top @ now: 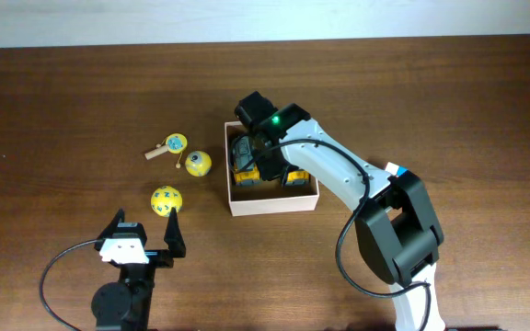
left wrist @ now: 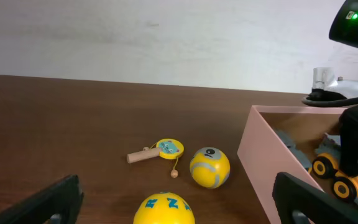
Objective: Pack container
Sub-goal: 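Release the dump truck beside the first truck in the box, then push and adjust the trucks inside the box with the right gripper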
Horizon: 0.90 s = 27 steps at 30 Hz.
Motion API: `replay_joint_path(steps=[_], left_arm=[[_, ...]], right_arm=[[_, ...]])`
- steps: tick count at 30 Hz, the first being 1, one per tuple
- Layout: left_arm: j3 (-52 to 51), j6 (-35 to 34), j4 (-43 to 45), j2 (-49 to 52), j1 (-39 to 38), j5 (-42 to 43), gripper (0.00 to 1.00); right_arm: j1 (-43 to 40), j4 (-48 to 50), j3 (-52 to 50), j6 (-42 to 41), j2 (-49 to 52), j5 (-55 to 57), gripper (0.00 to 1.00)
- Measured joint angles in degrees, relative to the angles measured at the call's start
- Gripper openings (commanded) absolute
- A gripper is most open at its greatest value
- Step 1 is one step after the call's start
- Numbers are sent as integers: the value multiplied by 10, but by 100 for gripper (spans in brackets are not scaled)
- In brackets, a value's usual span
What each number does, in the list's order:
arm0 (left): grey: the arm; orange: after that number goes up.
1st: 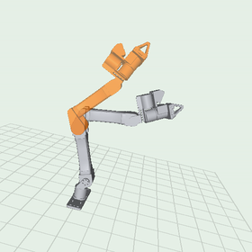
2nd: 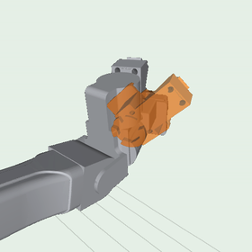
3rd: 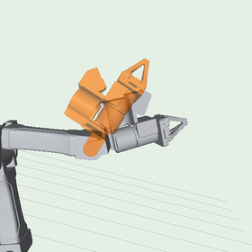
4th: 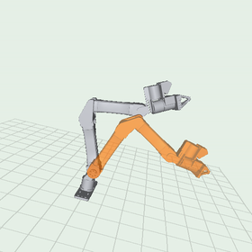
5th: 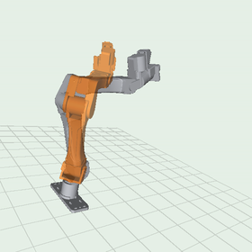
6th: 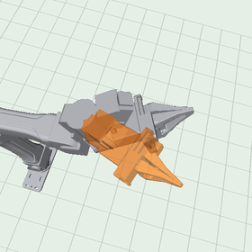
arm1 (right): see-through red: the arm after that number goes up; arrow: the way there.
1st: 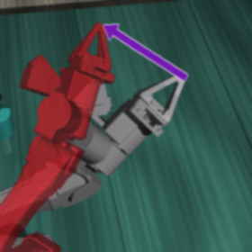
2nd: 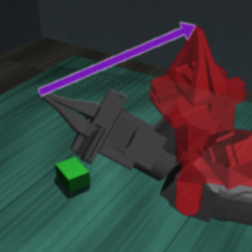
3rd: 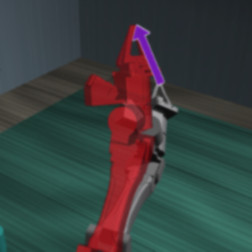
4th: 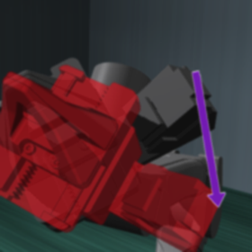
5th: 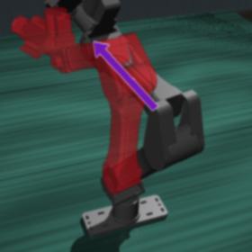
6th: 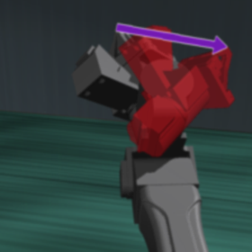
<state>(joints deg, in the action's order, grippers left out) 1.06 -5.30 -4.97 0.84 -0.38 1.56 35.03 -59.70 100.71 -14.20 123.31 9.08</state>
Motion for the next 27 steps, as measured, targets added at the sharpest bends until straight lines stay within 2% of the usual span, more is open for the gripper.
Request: replay_joint_path(steps=[13, 27], left_arm=[[0, 0, 0, 0, 0, 0, 99], [0, 0, 0, 0, 0, 0, 99]], right_arm=[[-26, 1, 0, 14, 0, -4, 13], [23, 30, 0, 11, 0, -37, 13]])
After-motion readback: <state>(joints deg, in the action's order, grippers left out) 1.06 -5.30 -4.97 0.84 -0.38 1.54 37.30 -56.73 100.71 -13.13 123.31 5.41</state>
